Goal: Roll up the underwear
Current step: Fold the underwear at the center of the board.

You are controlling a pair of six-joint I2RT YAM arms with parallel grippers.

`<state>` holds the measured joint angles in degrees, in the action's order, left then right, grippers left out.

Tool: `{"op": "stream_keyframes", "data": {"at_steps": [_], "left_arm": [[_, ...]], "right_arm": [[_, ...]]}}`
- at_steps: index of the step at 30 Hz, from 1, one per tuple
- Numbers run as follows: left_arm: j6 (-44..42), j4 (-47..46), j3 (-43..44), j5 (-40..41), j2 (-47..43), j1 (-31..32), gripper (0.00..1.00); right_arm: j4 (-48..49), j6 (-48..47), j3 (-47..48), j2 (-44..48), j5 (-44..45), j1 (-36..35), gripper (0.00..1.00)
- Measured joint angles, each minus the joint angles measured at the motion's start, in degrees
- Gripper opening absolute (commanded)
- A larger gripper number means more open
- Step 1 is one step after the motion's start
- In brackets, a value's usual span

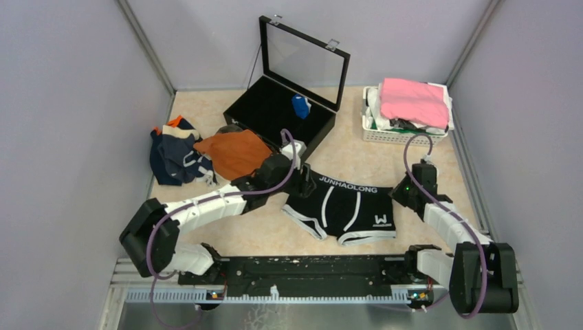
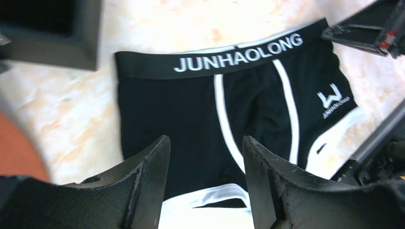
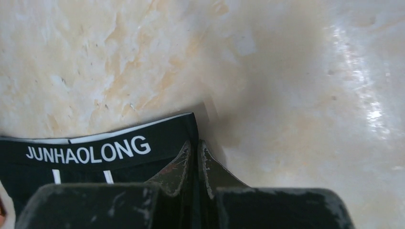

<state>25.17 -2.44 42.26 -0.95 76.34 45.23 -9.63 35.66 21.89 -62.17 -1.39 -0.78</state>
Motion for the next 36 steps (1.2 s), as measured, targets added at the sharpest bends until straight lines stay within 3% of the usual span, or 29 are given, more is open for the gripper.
{"op": "stream_keyframes", "data": {"at_steps": [6,10,20,36], "left_arm": [[0.0,-0.39,7.82,2.19,7.56,9.44,0.63],[1.31,-0.04,9.07,4.63,11.43,12.15,0.64],[3.17,0.61,9.14,12.66,17.81,10.23,0.66],[-0.92,-3.3,20.57,8.11,32.81,1.25,0.66]], "right_arm": [[-1.64,3.02,-1.92,7.91,0.94,2.58,0.0],[-4.92,4.11,-2.82,13.51,2.38,2.62,0.0],[-8.96,4.46,-3.67,18.51,3.37,2.82,0.0],[-11.39,4.7,-5.4,22.1,2.12,2.84,0.0]]}}
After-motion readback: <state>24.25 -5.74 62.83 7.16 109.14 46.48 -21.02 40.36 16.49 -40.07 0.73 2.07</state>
